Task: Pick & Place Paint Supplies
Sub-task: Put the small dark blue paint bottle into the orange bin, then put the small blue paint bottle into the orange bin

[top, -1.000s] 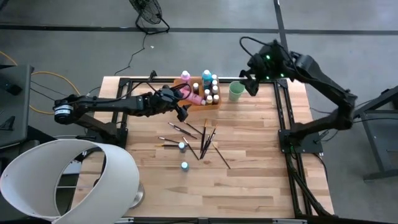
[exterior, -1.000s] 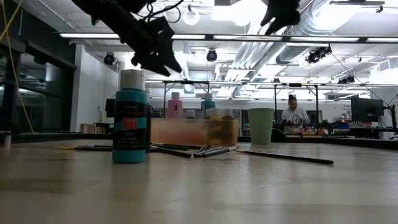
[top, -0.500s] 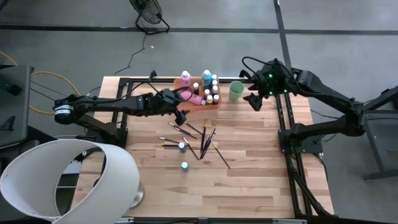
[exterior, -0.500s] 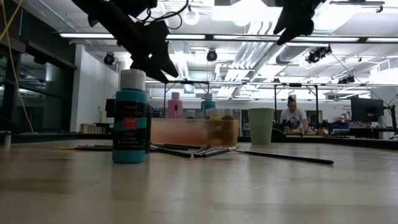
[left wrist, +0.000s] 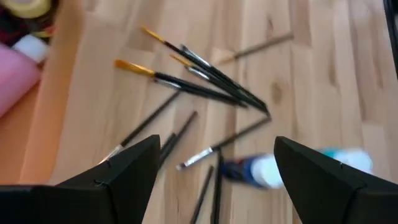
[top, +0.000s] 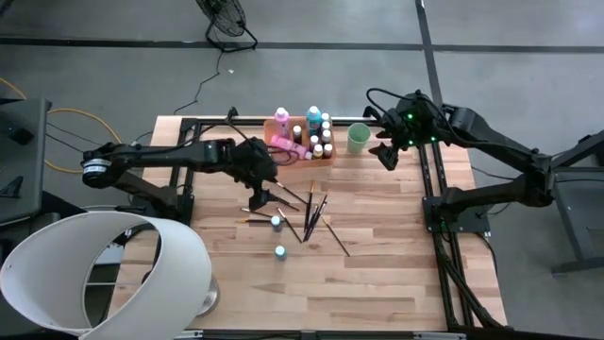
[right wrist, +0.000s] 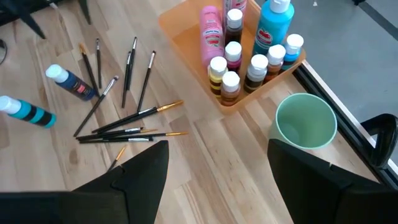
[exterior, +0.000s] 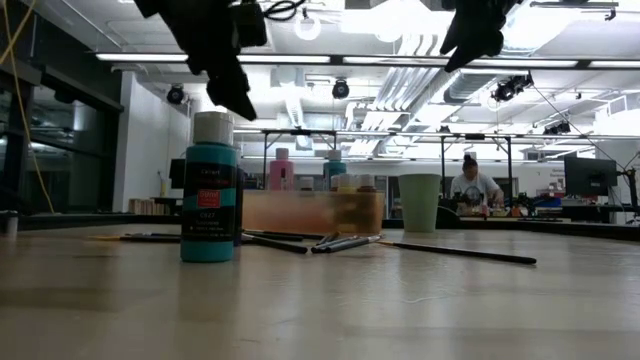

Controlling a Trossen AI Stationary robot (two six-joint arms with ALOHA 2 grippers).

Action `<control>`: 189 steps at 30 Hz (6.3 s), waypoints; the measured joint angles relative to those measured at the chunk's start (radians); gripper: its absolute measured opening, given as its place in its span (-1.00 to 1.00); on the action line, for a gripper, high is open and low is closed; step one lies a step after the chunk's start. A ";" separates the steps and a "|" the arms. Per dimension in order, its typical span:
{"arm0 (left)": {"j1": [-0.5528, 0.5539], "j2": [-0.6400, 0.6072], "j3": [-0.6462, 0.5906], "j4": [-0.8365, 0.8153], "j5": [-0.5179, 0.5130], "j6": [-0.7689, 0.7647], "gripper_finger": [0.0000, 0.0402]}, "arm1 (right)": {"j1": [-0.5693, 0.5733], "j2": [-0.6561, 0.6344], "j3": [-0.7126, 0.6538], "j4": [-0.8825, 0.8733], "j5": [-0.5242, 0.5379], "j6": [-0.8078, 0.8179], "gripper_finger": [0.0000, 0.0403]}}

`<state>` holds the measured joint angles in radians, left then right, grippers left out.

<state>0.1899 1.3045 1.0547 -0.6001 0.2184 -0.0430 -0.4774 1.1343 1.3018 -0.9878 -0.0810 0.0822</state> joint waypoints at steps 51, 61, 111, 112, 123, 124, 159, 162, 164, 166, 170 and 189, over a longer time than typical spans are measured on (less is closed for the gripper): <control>-0.271 0.289 0.132 -0.162 -0.214 0.012 0.06 | 0.000 0.001 0.000 -0.003 0.000 -0.012 0.33; -0.271 0.289 0.132 -0.163 -0.183 0.012 -0.16 | 0.000 0.001 0.000 -0.003 0.000 -0.021 0.33; 0.202 0.424 0.443 -0.295 -0.469 -0.401 -0.41 | 0.000 0.001 0.000 -0.003 0.000 -0.024 0.33; 0.203 0.438 0.442 -0.298 -0.471 -0.420 -0.41 | 0.000 0.001 0.000 -0.003 0.000 -0.024 0.33; 0.223 0.507 0.442 -0.300 -0.516 -0.582 -0.40 | 0.000 0.001 0.000 -0.003 0.000 -0.023 0.33; 0.227 0.512 0.442 -0.300 -0.515 -0.596 -0.40 | 0.000 0.001 0.000 -0.003 0.000 -0.023 0.33; 0.256 0.512 0.518 -0.371 -0.487 -0.548 0.11 | 0.000 0.001 0.000 -0.003 0.000 -0.022 0.33; 0.255 0.512 0.575 -0.412 -0.467 -0.521 0.13 | 0.000 0.001 0.000 -0.003 0.000 -0.010 0.33; 0.248 0.512 0.619 -0.476 -0.434 -0.501 0.13 | 0.000 0.001 0.000 -0.006 -0.001 -0.004 0.33; 0.235 0.512 0.656 -0.528 -0.401 -0.465 0.13 | 0.000 0.001 0.000 -0.019 -0.001 -0.004 0.33; 0.173 0.499 0.685 -0.629 -0.331 -0.349 0.13 | 0.000 0.001 0.000 -0.051 0.000 -0.005 0.33; -0.228 0.391 0.645 -0.638 -0.340 -0.190 0.13 | 0.007 -0.224 -0.266 0.147 -0.219 -0.001 0.33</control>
<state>-0.0380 1.6951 1.6999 -1.2385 -0.1219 -0.2330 -0.4706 0.9106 1.0363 -0.8407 -0.3002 0.0808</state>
